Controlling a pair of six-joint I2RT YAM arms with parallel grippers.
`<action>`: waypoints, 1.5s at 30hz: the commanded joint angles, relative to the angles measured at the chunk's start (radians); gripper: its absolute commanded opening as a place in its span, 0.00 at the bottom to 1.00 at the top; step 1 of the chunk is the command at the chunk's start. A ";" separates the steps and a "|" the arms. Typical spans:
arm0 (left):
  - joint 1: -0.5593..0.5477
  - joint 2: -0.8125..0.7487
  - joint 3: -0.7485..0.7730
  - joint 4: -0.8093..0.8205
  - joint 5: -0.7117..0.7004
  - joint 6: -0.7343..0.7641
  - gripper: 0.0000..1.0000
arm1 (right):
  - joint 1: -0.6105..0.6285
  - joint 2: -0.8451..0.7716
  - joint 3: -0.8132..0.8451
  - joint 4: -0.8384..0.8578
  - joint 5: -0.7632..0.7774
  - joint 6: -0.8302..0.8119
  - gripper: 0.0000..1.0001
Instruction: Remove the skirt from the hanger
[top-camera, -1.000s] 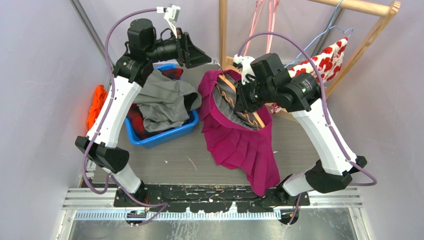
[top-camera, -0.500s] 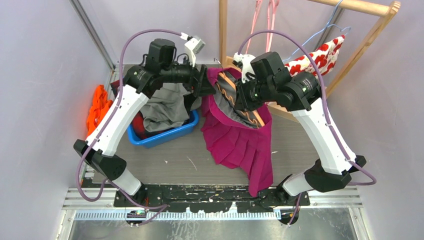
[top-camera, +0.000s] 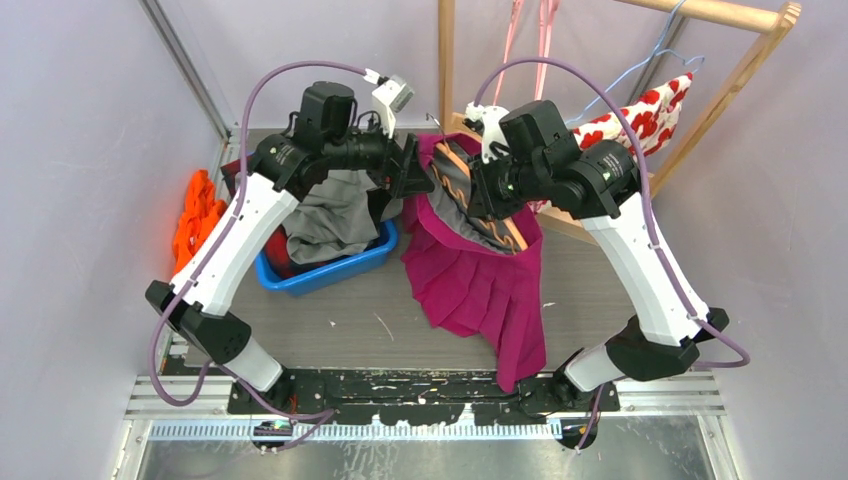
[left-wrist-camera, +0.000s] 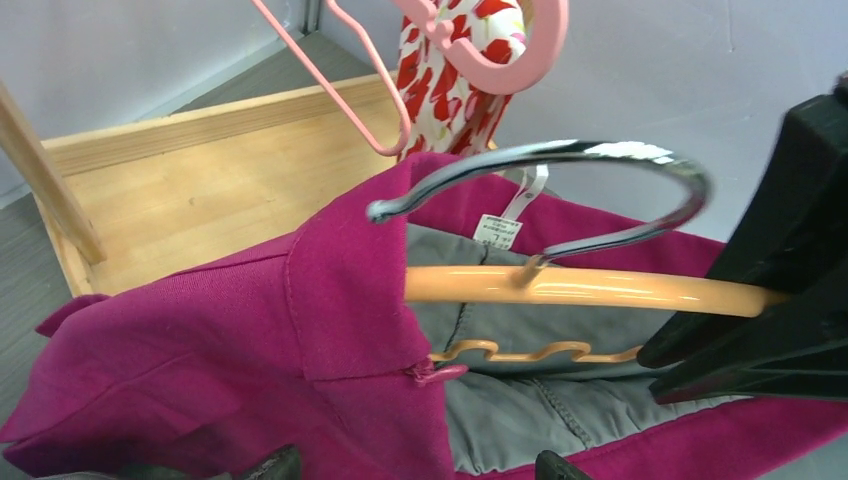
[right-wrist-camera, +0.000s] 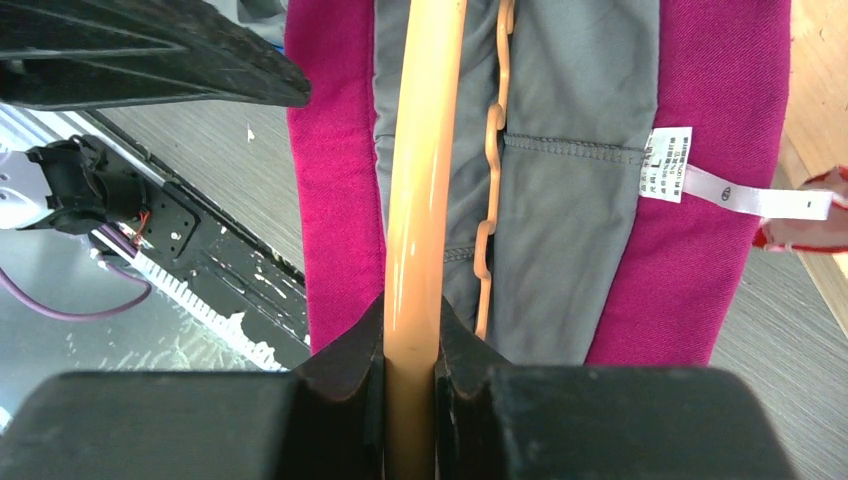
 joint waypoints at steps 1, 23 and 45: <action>-0.017 0.015 0.000 0.071 -0.023 0.003 0.82 | 0.000 -0.029 0.074 0.113 -0.002 -0.004 0.01; -0.069 0.116 0.133 0.077 -0.280 -0.023 0.00 | 0.000 -0.017 0.009 0.249 0.059 0.004 0.01; -0.169 0.057 0.052 0.089 -0.269 -0.067 0.00 | 0.000 0.205 -0.016 0.633 0.214 -0.033 0.01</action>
